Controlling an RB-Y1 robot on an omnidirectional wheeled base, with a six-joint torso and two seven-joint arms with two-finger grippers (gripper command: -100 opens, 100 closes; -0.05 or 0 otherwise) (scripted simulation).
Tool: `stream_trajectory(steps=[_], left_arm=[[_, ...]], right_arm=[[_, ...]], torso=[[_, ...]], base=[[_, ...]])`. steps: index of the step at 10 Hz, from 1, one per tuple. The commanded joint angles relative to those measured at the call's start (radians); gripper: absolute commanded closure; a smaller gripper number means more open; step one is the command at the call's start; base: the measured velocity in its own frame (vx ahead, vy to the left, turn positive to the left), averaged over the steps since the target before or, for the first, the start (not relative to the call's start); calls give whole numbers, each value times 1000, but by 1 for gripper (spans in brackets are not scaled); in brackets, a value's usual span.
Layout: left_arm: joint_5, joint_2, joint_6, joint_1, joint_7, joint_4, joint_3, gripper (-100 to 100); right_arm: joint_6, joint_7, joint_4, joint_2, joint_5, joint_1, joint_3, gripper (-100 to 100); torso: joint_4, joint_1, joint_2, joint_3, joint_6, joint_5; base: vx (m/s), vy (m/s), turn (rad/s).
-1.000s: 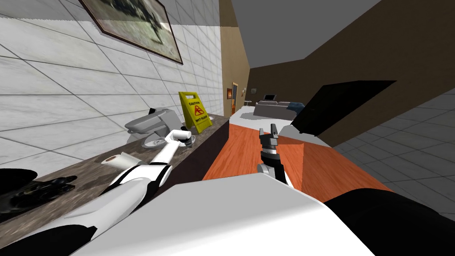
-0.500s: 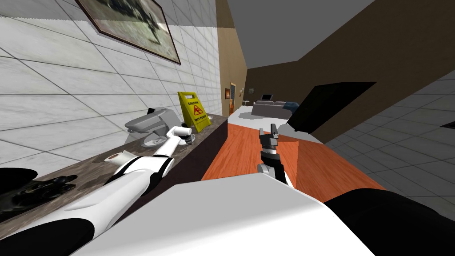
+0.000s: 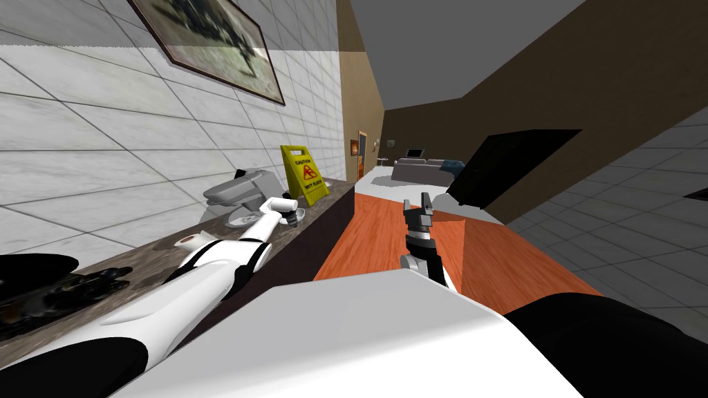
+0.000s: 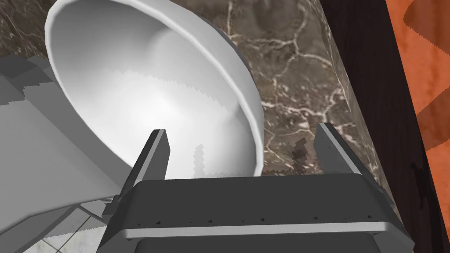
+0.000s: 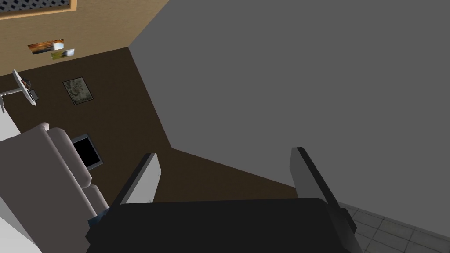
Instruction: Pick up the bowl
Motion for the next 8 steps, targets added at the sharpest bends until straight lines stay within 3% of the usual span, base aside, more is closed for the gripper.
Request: stream_trajectory(steps=[1, 5, 6, 7, 8], left_arm=[[0, 0, 0, 0, 0, 0, 0, 100], [1, 0, 1, 0, 1, 0, 1, 100], [1, 0, 1, 1, 1, 1, 1, 0], [12, -15, 40, 51, -33, -49, 39, 100], [12, -15, 40, 79, -33, -86, 39, 100]], right_arm=[[0, 0, 0, 0, 0, 0, 0, 0], [0, 0, 0, 0, 0, 0, 0, 0], [0, 0, 0, 0, 0, 0, 0, 0], [0, 0, 0, 0, 0, 0, 0, 0], [0, 0, 0, 0, 0, 0, 0, 0]], torso=[[0, 0, 0, 0, 0, 0], [0, 0, 0, 0, 0, -1], [0, 0, 0, 0, 1, -1], [1, -1, 0, 1, 1, -1], [-1, -1, -5, -3, -1, 0]], base=[[0, 0, 0], [0, 0, 0], [0, 0, 0], [131, -5, 156], [176, -20, 109]])
